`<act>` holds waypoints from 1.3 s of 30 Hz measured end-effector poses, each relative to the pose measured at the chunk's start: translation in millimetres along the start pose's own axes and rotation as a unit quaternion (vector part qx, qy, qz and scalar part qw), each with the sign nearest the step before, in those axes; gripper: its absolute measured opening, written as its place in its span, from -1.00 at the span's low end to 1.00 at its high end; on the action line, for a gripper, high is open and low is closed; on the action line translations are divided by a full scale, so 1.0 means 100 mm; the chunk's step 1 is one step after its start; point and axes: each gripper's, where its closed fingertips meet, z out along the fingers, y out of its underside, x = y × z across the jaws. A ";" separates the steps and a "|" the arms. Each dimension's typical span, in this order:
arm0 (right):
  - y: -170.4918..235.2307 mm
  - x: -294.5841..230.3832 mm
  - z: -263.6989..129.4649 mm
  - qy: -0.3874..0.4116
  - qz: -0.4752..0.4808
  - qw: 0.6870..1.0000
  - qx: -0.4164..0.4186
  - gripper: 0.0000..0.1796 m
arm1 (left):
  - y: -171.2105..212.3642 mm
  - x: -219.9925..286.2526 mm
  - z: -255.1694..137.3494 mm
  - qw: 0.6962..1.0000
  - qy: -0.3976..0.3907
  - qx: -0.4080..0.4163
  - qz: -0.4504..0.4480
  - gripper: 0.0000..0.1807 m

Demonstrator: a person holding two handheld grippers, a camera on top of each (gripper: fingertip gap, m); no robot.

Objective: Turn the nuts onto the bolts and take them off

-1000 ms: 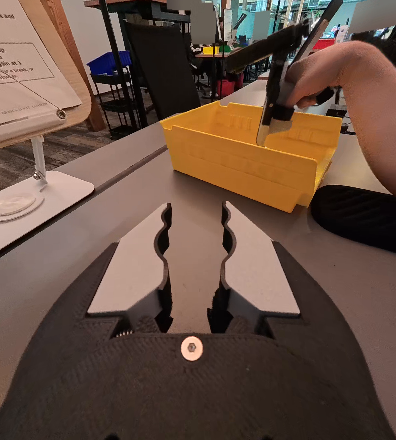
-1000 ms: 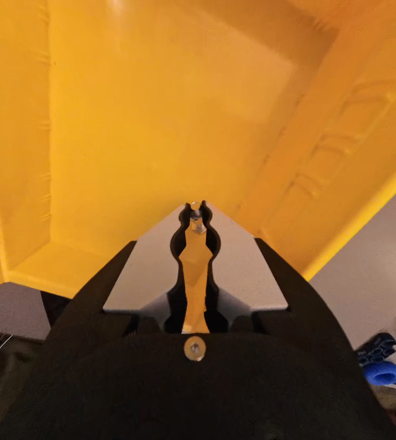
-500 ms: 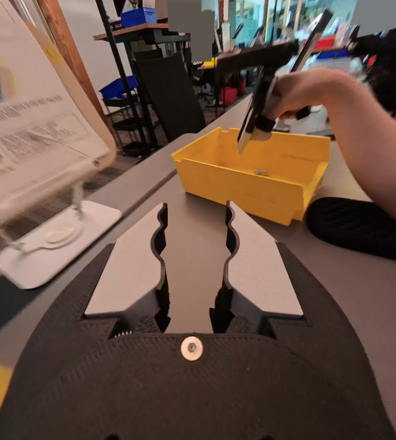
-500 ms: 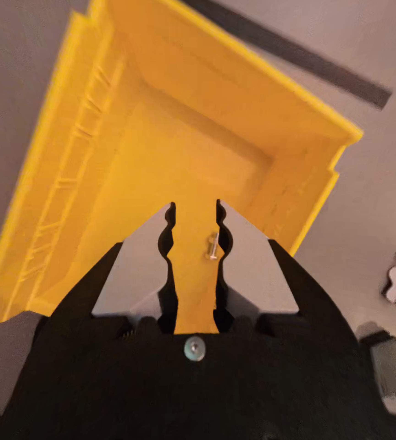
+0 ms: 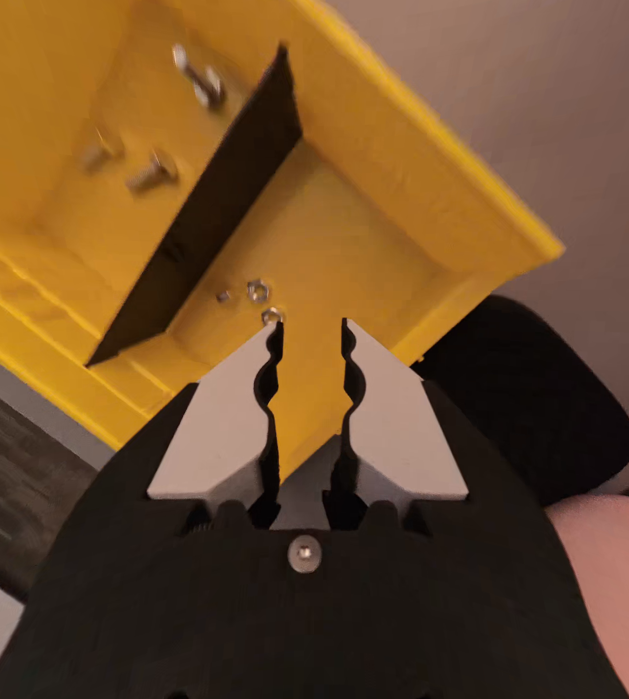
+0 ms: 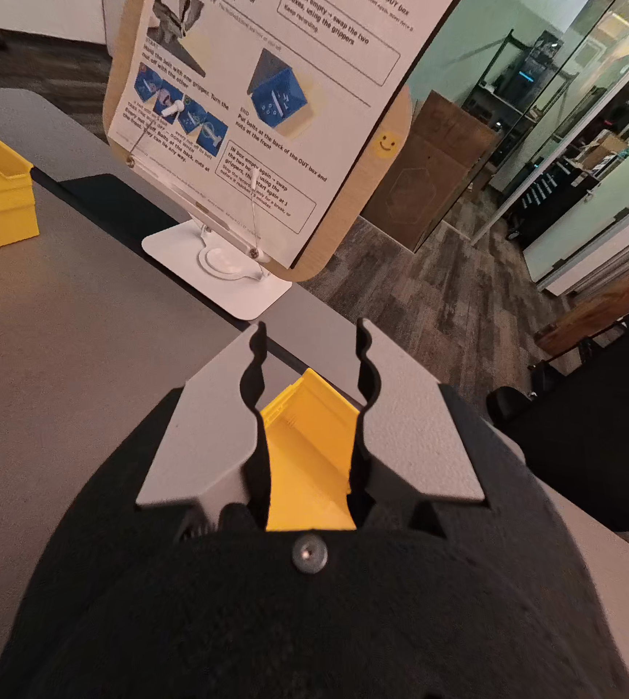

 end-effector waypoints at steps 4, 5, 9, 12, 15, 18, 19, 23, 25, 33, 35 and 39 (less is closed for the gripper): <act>0.12 -0.01 0.08 0.005 -0.017 0.999 -0.032 -0.46 | 0.23 -0.12 0.30 0.997 0.012 -0.069 -0.022 -0.61; 0.12 -0.03 0.09 0.003 -0.019 0.999 -0.033 -0.46 | 0.26 -0.14 0.36 0.996 0.011 -0.081 -0.024 -0.60; 0.09 -0.07 0.10 -0.002 -0.023 0.999 -0.028 -0.47 | 0.37 -0.23 0.53 0.992 0.006 -0.120 -0.032 -0.57; 0.10 -0.07 0.09 -0.003 -0.023 0.999 -0.028 -0.46 | 0.39 -0.27 0.61 0.992 0.011 -0.121 -0.041 -0.56; 0.13 -0.07 0.09 -0.006 -0.023 0.999 -0.035 -0.46 | 0.42 -0.32 0.65 0.992 0.011 -0.119 -0.048 -0.55; 0.16 -0.09 0.10 -0.011 -0.026 0.999 -0.044 -0.47 | 0.40 -0.31 0.70 0.992 0.028 -0.109 -0.051 -0.55; 0.18 -0.09 0.10 -0.012 -0.028 0.998 -0.048 -0.47 | 0.40 -0.32 0.70 0.992 0.028 -0.109 -0.058 -0.51; 0.21 -0.10 0.11 -0.014 -0.035 0.998 -0.055 -0.47 | 0.41 -0.36 0.70 0.990 0.034 -0.116 -0.079 -0.89; 0.20 -0.09 0.09 -0.012 -0.034 0.998 -0.054 -0.47 | 0.39 -0.39 0.65 0.990 0.028 -0.110 -0.081 -0.90; 0.11 -0.05 -0.01 -0.015 -0.020 0.999 -0.024 -0.48 | -0.91 0.59 -0.49 0.987 0.036 0.144 0.056 -0.90; 0.10 -0.08 0.00 -0.021 -0.022 0.999 -0.023 -0.47 | -1.27 1.24 -0.40 0.969 0.071 0.158 0.175 -0.90; 0.11 -0.16 0.02 -0.029 -0.038 0.998 -0.030 -0.47 | -1.54 1.96 0.32 0.947 0.082 0.086 0.298 -0.90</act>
